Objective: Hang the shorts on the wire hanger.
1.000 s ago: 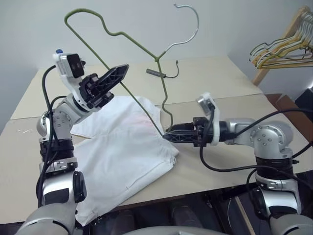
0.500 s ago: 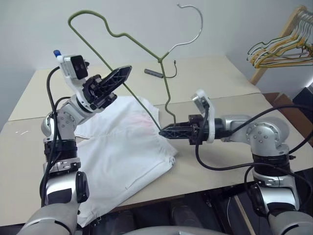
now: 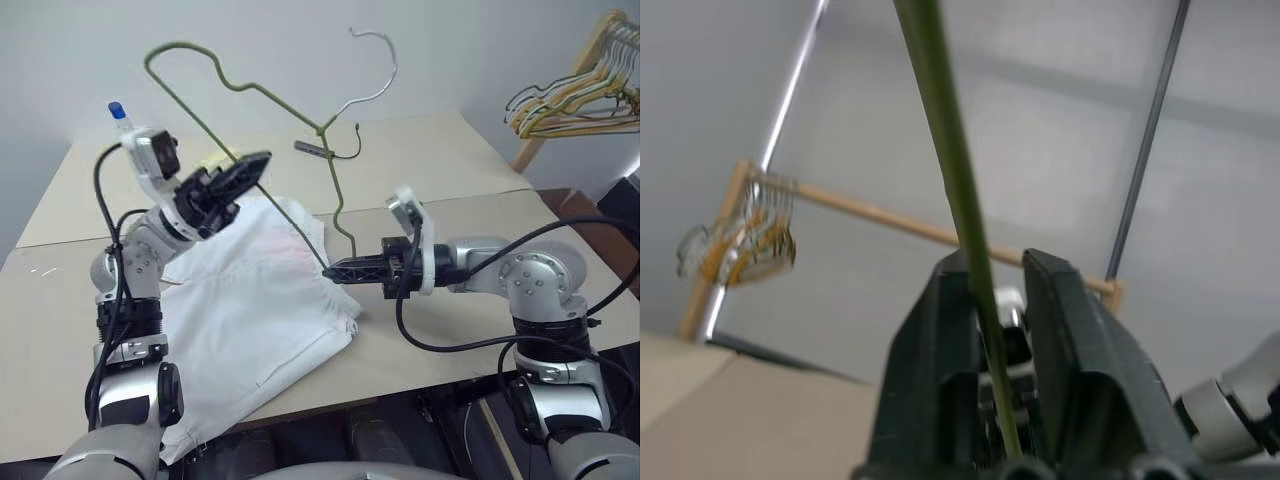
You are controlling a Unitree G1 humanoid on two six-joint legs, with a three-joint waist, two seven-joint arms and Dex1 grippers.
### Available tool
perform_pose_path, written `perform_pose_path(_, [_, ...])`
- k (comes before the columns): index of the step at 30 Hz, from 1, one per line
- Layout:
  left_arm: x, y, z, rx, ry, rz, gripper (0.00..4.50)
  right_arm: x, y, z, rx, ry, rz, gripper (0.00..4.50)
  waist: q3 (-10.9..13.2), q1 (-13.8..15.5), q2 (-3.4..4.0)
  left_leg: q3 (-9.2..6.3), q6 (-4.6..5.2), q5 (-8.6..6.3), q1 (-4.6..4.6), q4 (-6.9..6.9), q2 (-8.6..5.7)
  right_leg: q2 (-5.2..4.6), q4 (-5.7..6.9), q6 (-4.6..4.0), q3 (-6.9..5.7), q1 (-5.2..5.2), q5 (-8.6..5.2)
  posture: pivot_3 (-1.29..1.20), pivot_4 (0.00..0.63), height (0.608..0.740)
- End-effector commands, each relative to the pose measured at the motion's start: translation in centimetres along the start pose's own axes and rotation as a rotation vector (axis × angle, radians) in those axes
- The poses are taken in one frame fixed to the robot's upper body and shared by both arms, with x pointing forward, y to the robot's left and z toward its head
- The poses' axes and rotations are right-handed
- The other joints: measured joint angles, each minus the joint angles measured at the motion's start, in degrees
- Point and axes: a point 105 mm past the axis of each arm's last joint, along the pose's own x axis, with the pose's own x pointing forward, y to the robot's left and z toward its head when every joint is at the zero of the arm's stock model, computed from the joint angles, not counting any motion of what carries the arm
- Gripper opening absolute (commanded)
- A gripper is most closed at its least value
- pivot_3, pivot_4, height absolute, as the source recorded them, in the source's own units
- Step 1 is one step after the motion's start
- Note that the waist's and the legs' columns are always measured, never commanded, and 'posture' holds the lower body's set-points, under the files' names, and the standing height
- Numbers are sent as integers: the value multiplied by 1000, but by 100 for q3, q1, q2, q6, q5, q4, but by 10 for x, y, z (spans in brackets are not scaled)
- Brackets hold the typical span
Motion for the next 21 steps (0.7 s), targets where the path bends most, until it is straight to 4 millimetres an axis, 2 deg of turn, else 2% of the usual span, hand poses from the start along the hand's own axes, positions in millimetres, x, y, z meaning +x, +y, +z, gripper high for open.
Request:
perform_pose_path(1, [2, 8, -8, 57, 132, 65, 1978, -12, 4, 19, -58, -95, -26, 0, 0, -2, 0, 0, 0, 0, 0, 2, 0, 0, 0, 0, 0, 0, 0, -127, 0, 740])
perform_pose_path(3, [-6, 23, -27, 120, 301, 169, 2550, -19, 4, 21, -48, -120, -37, 0, 0, -4, 0, 1, 0, 0, 1, 1, 0, 1, -1, 1, 0, 0, 0, -127, 0, 740])
perform_pose_path(5, [-16, 29, -40, 188, 437, 212, 3142, -25, 0, 21, -19, -147, -64, 0, 2, -4, 3, 1, 0, 0, 2, -1, -1, 2, -2, 1, 1, 0, 0, -127, 0, 740])
perform_pose_path(9, [-39, 40, -44, 298, 595, 306, 4433, -44, -4, 8, 50, -166, -108, 0, 4, -4, 6, 3, 0, 0, 0, -1, 0, 1, -4, 0, 3, -1, 0, -129, 0, 740])
perform_pose_path(11, [-50, 41, -44, 333, 652, 332, 4491, -52, -4, -1, 84, -154, -121, 0, 5, -2, 7, 4, 0, 0, -4, -1, 1, 1, -4, 0, 2, -5, 0, -128, 0, 740])
perform_pose_path(15, [-77, 39, -49, 432, 845, 359, 4491, -72, -11, -34, 220, -62, -190, 0, 9, -3, 13, 6, 1, -1, -5, -2, 1, 1, -5, 1, 3, -5, 0, -121, 0, 740])
perform_pose_path(21, [-95, 27, -49, 425, 924, 357, 4491, -104, -26, -75, 440, 65, -291, 0, 9, 19, 13, 9, 1, -1, -5, -1, 2, 1, -7, 4, 3, -3, -2, -105, 0, 740])
